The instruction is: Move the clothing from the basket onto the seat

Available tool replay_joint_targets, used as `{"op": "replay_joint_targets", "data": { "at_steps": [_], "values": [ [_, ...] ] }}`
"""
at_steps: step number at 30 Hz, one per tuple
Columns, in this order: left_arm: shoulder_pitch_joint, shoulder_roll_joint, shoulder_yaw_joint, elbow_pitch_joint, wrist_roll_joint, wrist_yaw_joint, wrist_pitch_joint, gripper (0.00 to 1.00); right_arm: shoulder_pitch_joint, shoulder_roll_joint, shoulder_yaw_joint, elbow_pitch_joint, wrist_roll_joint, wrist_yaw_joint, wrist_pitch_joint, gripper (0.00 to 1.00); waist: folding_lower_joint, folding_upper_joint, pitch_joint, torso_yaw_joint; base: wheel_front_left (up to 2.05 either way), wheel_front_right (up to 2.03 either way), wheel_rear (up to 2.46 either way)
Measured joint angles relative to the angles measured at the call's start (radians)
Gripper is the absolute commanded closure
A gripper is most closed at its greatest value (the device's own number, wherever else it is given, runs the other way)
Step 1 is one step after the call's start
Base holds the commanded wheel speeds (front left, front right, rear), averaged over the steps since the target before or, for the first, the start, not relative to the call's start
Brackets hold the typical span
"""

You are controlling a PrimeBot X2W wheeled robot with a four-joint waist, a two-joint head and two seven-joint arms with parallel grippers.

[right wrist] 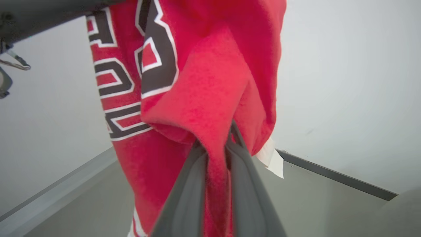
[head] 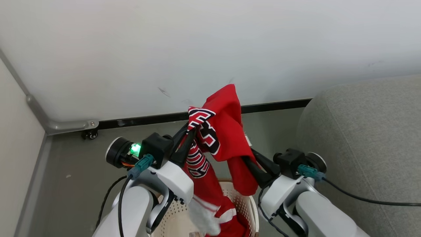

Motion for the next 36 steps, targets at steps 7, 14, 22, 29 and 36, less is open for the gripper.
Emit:
{"op": "replay_joint_targets", "data": {
  "at_steps": [7, 14, 22, 29, 36],
  "values": [
    [0.037, -0.002, 0.008, 0.02, -0.057, -0.026, -0.046, 0.53, 0.011, -0.05, -0.03, -0.041, 0.022, 0.0, 0.0, 1.0, 0.0, 0.0, -0.006, -0.029, 0.0, 0.0, 0.0],
    [0.063, 0.007, 0.006, 0.038, -0.088, -0.044, -0.07, 0.0, 0.029, -0.084, -0.089, -0.095, 0.055, 0.0, 0.0, 1.0, 0.0, 0.0, -0.012, -0.055, 0.0, 0.0, 0.0],
    [0.078, 0.024, 0.001, 0.041, -0.115, -0.053, -0.087, 0.0, 0.049, -0.128, -0.136, -0.131, 0.063, 0.0, 0.0, 1.0, -0.0001, 0.0, -0.018, -0.077, 0.0, 0.0, 0.0],
    [0.089, 0.034, -0.054, 0.014, -0.143, -0.061, -0.104, 0.0, 0.078, -0.18, -0.161, -0.154, 0.063, 0.0, 0.0, 1.0, 0.0, 0.0, -0.021, -0.097, 0.0, 0.0, 0.0],
    [0.118, 0.066, -0.168, -0.038, -0.195, -0.062, -0.11, 0.0, 0.11, -0.221, -0.19, -0.162, 0.063, 0.0, 0.0, 1.0, 0.0, 0.0, -0.018, -0.118, 0.0, 0.0, 0.0]
  ]
}}
